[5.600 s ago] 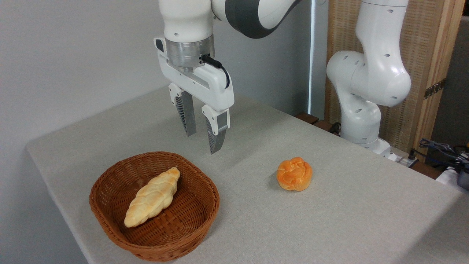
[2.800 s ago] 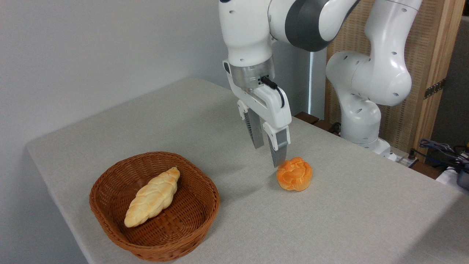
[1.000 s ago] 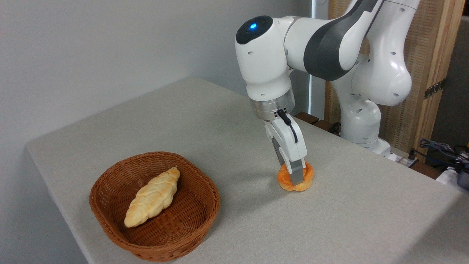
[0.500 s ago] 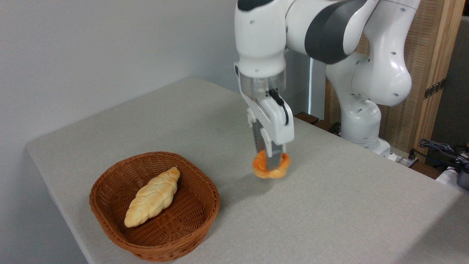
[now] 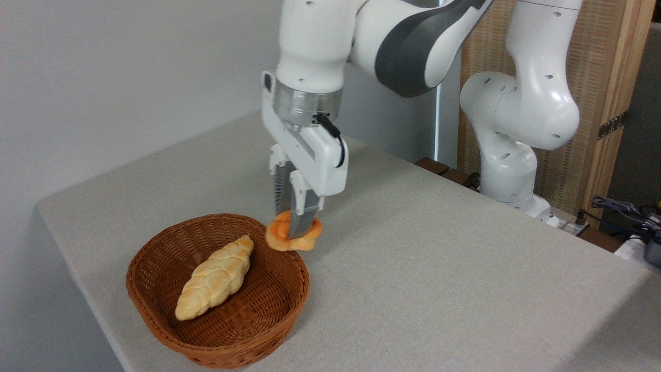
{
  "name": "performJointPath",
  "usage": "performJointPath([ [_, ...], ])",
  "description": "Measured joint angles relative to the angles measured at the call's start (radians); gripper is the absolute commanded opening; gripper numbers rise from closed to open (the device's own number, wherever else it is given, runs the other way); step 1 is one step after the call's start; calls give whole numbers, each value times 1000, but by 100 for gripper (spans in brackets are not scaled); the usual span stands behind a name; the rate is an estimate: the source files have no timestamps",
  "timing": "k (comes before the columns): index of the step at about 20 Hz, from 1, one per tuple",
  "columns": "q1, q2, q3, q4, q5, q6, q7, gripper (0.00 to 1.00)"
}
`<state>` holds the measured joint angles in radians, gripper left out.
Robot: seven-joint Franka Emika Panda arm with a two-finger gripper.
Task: Put bread into the basket
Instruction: 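Lift the orange bun and carry it over the wicker basket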
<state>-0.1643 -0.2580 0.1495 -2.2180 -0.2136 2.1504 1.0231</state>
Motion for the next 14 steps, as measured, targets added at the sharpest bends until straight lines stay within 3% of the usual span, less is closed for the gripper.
performJointPath([
  [2, 1, 46, 1, 54, -48, 32, -49, 42],
  [3, 2, 65, 2, 78, -72, 50, -64, 56],
  [4, 2, 86, 2, 101, -87, 64, -72, 96],
  [5, 3, 106, 3, 120, -95, 73, -78, 100],
  [14, 3, 232, 2, 164, -97, 127, -85, 100],
])
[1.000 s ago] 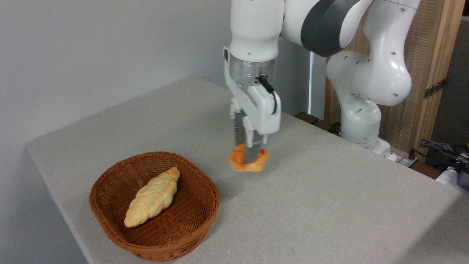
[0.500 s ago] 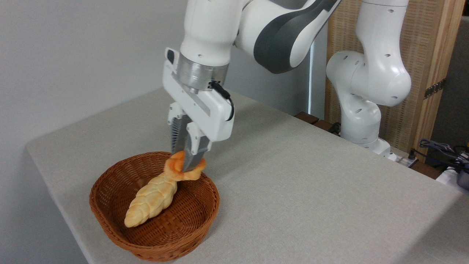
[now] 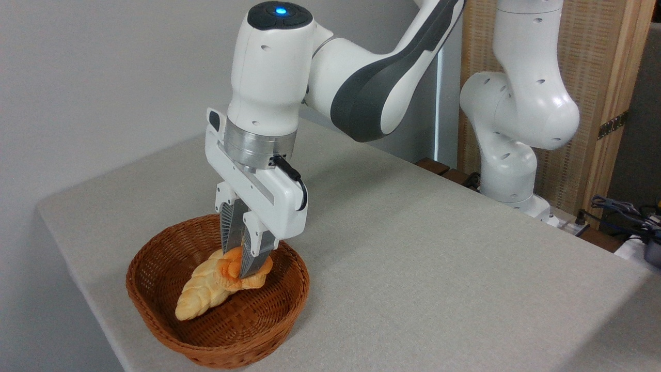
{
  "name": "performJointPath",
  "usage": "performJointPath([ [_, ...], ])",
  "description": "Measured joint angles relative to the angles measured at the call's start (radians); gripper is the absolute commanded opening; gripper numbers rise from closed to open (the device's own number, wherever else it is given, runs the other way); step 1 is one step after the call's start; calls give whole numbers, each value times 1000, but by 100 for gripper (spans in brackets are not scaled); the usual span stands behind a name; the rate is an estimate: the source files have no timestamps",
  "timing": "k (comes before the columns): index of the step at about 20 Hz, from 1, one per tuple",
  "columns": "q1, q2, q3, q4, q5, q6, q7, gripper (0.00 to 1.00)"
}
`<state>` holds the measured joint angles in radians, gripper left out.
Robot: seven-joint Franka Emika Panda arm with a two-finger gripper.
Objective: Put bread into the basket
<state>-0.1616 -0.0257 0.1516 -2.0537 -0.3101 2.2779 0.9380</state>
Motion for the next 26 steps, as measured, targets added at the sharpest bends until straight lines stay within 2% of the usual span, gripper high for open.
performJointPath([
  [10, -3, -1, -33, 10, 0, 0, 0, 100],
  [12, -4, -4, -47, 13, 4, 0, -31, 100],
  [15, -4, -16, -74, 15, 94, 0, -171, 100],
  [17, -5, -31, -80, 17, 124, -2, -249, 100],
  [20, 1, -64, -77, 25, 132, -82, -279, 100],
  [23, 6, -86, -76, 29, 178, -183, -280, 100],
  [26, 5, -87, -80, 32, 192, -255, -291, 100],
])
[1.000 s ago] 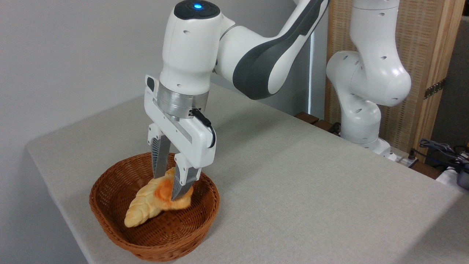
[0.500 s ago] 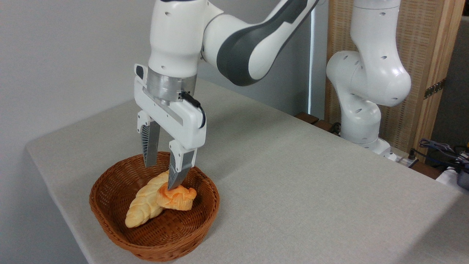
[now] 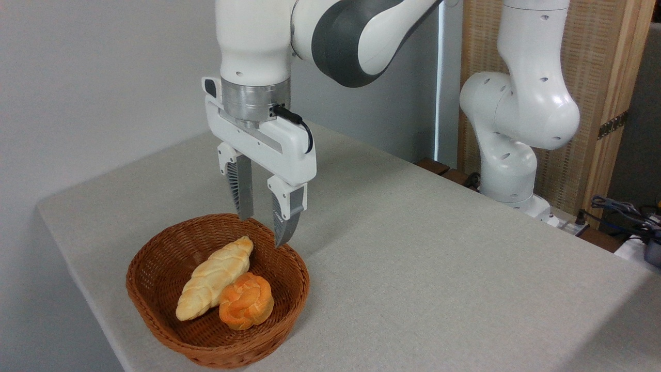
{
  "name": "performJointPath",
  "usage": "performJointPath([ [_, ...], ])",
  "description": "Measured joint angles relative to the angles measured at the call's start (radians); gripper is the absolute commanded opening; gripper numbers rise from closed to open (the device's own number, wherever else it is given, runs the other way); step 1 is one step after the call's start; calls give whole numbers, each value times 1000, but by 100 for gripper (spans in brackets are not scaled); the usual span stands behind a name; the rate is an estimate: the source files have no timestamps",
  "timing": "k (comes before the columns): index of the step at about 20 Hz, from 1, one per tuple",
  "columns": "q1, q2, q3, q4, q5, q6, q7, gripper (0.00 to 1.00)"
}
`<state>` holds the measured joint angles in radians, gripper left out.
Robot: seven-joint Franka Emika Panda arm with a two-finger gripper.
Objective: Put bread into the basket
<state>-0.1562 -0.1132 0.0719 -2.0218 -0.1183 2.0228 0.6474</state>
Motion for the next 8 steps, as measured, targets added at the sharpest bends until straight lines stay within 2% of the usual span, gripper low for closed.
performJointPath([
  [8, -6, -34, -16, 9, 44, -110, -4, 100],
])
